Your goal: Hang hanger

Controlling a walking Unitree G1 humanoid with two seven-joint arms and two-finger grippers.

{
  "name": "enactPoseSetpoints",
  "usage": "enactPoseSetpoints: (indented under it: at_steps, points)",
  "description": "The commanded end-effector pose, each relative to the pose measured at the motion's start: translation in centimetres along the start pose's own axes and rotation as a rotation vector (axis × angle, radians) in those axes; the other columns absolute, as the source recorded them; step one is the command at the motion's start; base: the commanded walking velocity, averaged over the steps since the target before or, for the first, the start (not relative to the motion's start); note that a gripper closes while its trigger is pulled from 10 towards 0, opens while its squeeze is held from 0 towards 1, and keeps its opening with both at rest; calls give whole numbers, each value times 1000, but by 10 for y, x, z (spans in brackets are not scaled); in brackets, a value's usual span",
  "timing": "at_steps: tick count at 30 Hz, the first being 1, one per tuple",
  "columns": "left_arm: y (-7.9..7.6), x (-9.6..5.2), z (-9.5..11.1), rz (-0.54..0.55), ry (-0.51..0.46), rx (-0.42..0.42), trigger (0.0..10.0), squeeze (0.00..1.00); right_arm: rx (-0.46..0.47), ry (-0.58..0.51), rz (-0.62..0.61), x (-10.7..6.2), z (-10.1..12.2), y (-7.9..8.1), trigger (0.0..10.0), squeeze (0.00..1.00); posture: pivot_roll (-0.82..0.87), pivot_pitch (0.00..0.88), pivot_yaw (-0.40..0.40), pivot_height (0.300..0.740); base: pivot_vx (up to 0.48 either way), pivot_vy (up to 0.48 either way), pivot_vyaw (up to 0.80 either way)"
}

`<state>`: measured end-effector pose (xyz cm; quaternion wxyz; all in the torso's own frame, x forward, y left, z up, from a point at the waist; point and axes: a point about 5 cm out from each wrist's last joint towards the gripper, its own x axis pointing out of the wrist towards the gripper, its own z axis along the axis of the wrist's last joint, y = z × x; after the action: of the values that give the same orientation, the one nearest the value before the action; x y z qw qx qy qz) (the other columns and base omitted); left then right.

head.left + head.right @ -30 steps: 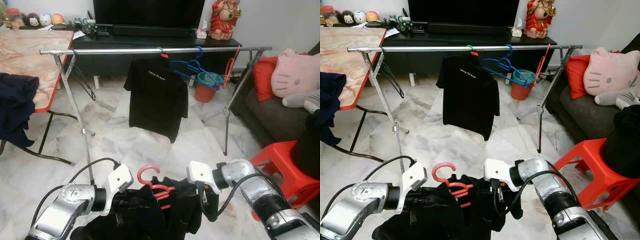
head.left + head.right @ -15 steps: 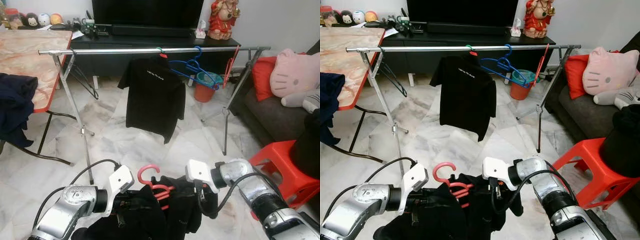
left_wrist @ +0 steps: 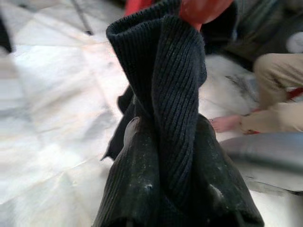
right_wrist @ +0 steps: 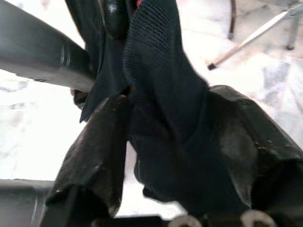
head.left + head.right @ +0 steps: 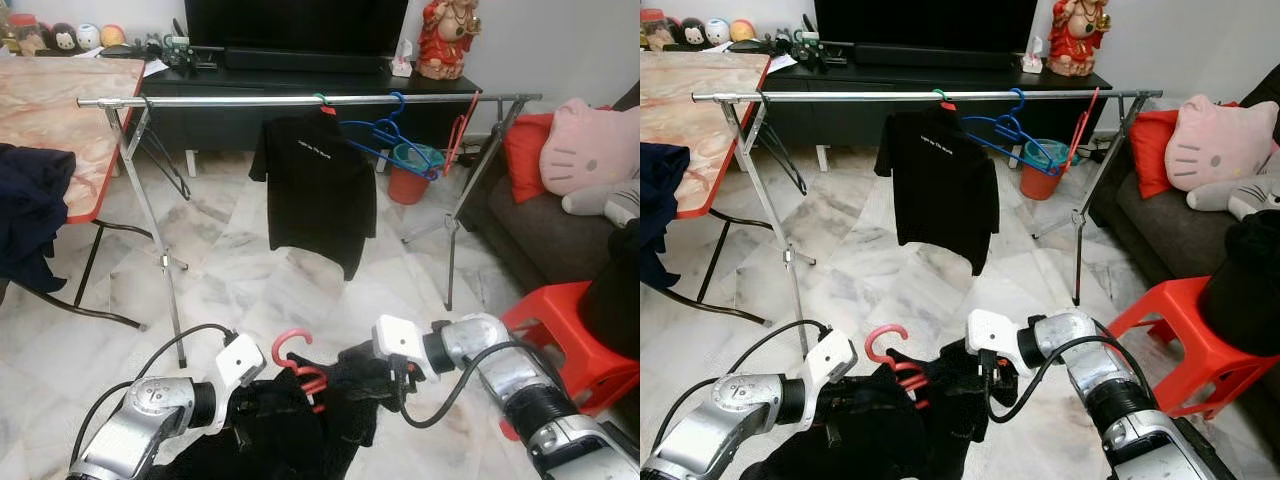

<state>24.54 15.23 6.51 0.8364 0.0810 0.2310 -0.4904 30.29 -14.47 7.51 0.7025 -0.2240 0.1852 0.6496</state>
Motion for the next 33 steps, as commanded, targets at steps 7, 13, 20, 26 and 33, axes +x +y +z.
enactPoseSetpoints:
  at_steps: [7,13,20,26,33]
  points:
    - [20,-1,10,187,-66,32,0,0,91,-64,-295,-22,-9,-15,10000,1000,20,0,-157,740,0,0,0]
    - [28,6,15,348,-137,35,0,0,306,-83,-814,-45,-38,-29,10000,1000,14,0,-154,740,0,0,0]
    - [37,14,22,575,-213,-36,471,0,702,43,-1245,-53,-98,1,10000,455,0,0,-134,740,0,0,0]
    - [39,14,21,710,-250,-54,10000,0,996,213,-1335,-27,-144,61,10000,0,8,0,-116,740,0,0,0]
    - [39,13,14,797,-239,-82,10000,0,1191,381,-1311,-8,-171,119,10000,0,15,0,-98,740,0,0,0]
